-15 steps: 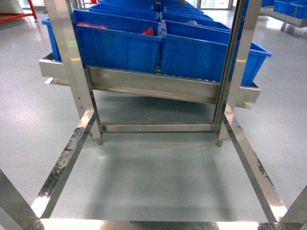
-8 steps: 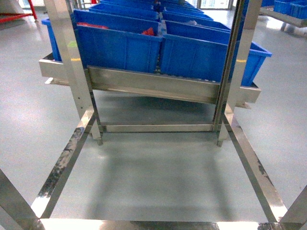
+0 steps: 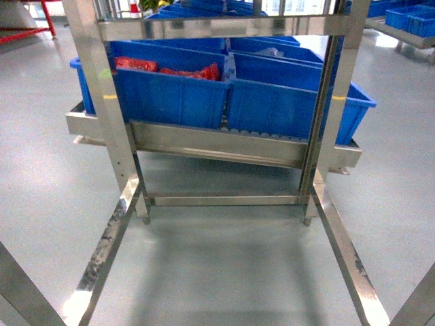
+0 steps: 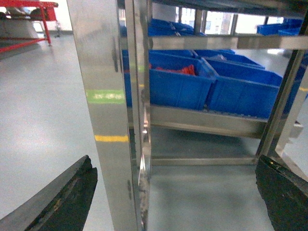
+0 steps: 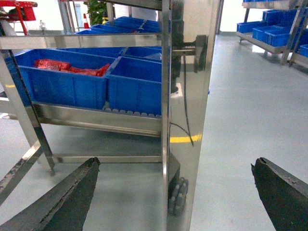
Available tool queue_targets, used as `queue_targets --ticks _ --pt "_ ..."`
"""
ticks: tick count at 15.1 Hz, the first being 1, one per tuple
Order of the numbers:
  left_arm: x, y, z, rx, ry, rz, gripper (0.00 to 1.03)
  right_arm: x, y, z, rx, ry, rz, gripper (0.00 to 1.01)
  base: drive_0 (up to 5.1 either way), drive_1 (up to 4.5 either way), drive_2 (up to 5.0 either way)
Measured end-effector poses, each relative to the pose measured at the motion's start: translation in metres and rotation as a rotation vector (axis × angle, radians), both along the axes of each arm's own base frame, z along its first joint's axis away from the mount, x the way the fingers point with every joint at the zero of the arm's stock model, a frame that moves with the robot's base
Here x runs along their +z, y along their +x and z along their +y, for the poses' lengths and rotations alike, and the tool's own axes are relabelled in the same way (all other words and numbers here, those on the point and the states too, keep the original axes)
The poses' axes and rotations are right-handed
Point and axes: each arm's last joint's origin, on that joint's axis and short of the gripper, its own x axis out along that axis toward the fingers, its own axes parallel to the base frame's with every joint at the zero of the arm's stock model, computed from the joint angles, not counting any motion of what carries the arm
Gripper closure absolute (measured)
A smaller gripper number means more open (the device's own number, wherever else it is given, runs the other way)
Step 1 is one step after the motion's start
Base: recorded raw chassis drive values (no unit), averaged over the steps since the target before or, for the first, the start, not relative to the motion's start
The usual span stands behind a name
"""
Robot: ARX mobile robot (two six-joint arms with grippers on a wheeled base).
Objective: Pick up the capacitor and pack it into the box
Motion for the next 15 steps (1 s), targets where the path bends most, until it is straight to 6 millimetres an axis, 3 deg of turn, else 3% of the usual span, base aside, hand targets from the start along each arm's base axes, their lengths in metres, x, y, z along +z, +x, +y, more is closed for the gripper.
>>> queue_targets --ticks 15 --pt "0.0003 0.0 0.0 0.001 0.0 -0.003 0.05 -0.0001 0.0 0.0 -0.001 0.001 0.002 0.03 0.0 0.0 0.0"
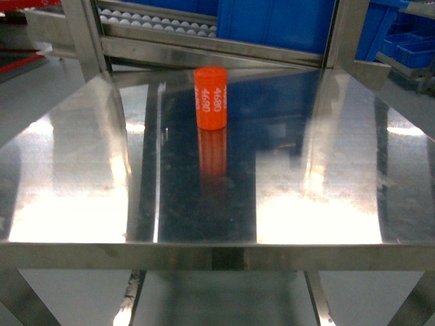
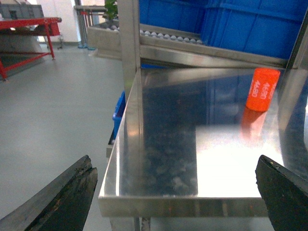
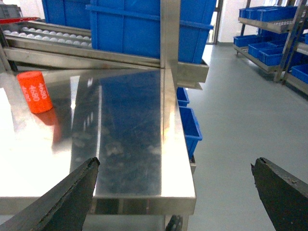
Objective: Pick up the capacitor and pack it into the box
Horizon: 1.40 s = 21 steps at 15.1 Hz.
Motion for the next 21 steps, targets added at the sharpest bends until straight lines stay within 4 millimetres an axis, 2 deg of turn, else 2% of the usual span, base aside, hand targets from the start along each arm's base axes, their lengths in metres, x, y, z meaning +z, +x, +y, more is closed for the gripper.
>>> queue_targets --ticks 16,18,21 --pt "-0.001 0.0 0.0 0.021 -0.005 0.027 0.05 0.0 0.0 0.0 0.0 0.0 -0.001 0.03 0.0 0.0 0.0" --pt "0.008 0.018 -0.01 0.075 -0.022 0.057 0.05 0.0 0.0 0.0 0.0 0.001 0.0 0.03 0.0 0.0 0.0" --pt "0.043 0.07 -0.035 -0.029 -0.063 -0.004 0.05 0.0 0.0 0.0 0.0 0.0 -0.001 0.03 0.0 0.0 0.0"
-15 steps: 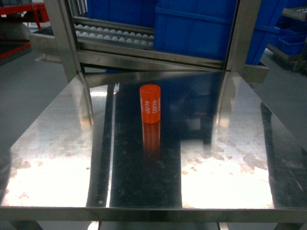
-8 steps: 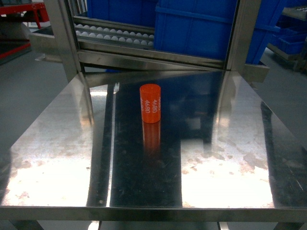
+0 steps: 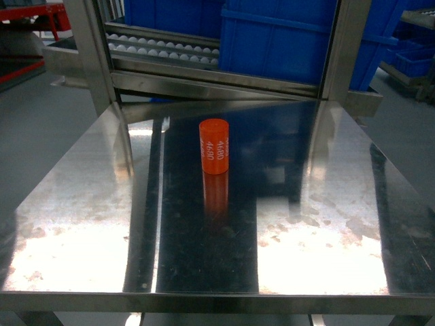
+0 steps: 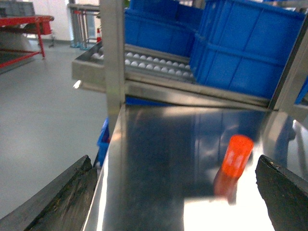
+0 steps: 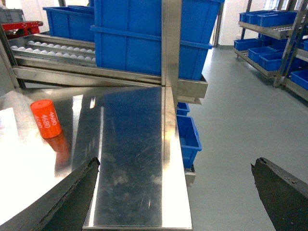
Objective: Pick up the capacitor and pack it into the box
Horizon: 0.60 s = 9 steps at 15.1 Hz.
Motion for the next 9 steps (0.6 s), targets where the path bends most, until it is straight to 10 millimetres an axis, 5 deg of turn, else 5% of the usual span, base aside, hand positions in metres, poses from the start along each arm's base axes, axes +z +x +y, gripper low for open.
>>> queue_targets --ticks 2,4,9 --pt "0.011 0.054 -0.028 -0.102 -0.014 -0.004 0.05 0.0 0.0 0.0 0.0 0.0 0.0 0.03 0.0 0.0 0.0" --pt "-0.012 0.101 -0.054 -0.176 0.002 0.12 0.05 0.0 0.0 0.0 0.0 0.0 0.0 0.03 0.0 0.0 0.0" --pt "-0.048 0.163 -0.092 -0.262 0.021 0.231 0.05 0.0 0.0 0.0 0.0 0.0 0.0 0.03 0.0 0.0 0.0"
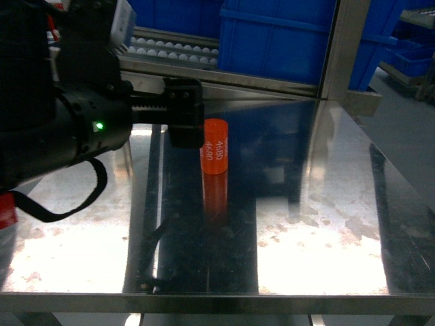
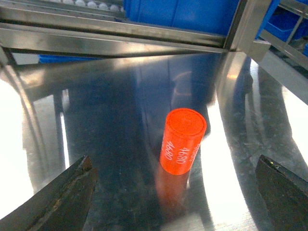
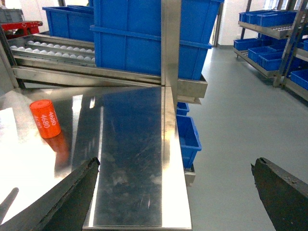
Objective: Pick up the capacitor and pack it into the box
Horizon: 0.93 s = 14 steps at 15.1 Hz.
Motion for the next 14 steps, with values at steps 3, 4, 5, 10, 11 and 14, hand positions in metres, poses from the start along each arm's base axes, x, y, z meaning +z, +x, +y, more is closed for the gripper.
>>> queue_targets --ticks 3,4,5,10,11,14 --pt "-0.024 0.018 -0.008 -0.025 0.016 0.057 0.05 0.0 0.0 0.0 0.0 0.0 0.0 0.03 0.0 0.0 0.0" --pt "-0.033 0.023 -0.011 -0.031 0.022 0.076 0.05 0.0 0.0 0.0 0.0 0.0 0.0 0.03 0.0 0.0 0.0" --pt "-0.043 0.033 -0.013 -0.042 0.023 0.093 0.05 0.0 0.0 0.0 0.0 0.0 0.0 0.03 0.0 0.0 0.0" --pt "-0.083 0.114 -0.041 -0.07 0.029 0.154 0.05 0.0 0.0 0.0 0.0 0.0 0.0 0.03 0.0 0.0 0.0" --pt "-0.082 0.118 -0.043 -0.076 0.026 0.149 0.05 0.0 0.0 0.0 0.0 0.0 0.0 0.03 0.0 0.0 0.0" --pt "-0.079 0.121 -0.046 -0.079 0.019 0.157 0.27 0.0 0.0 0.0 0.0 0.0 0.0 0.03 0.0 0.0 0.0"
